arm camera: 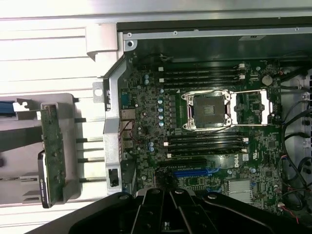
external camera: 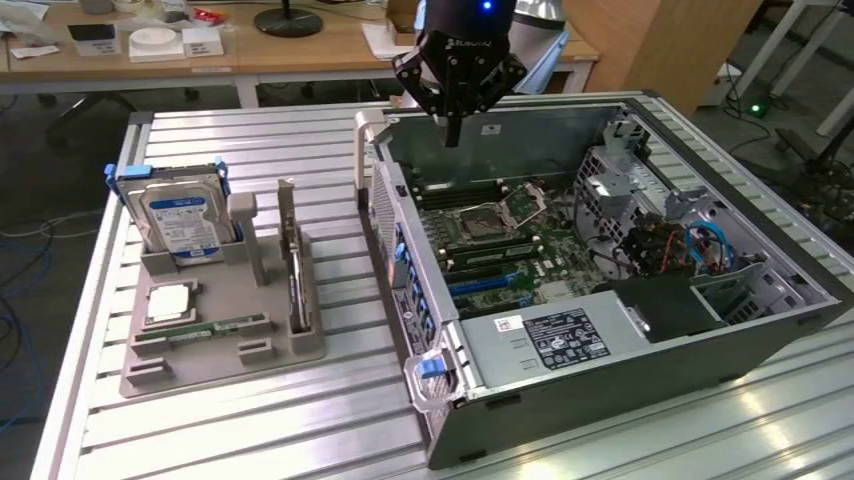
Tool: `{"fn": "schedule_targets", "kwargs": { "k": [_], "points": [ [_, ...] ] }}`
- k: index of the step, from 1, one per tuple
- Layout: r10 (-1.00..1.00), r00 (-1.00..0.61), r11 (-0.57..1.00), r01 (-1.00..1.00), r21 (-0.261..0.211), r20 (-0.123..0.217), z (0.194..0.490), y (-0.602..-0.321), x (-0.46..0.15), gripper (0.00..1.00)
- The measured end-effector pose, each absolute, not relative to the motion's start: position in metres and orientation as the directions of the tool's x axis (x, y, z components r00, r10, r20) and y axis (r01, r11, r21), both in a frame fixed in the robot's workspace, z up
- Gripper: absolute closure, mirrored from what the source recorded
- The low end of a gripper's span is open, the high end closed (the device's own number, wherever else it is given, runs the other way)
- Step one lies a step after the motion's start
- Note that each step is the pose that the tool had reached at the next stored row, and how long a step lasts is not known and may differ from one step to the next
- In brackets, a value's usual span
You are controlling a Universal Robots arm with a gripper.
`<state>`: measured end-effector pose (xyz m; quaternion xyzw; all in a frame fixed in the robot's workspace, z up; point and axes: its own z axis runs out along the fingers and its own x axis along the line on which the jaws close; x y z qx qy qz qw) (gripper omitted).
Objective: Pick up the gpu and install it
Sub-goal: 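Reach for the gpu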
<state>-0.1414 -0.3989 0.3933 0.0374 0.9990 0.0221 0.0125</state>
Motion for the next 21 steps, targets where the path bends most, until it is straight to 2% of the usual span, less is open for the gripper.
{"fn": "schedule_targets", "kwargs": {
  "k": [21],
  "points": [
    [0.075,-0.997,0.996,0.074,0.045,-0.023,0.393,-0.399,-0.157,0.89]
  ]
}}
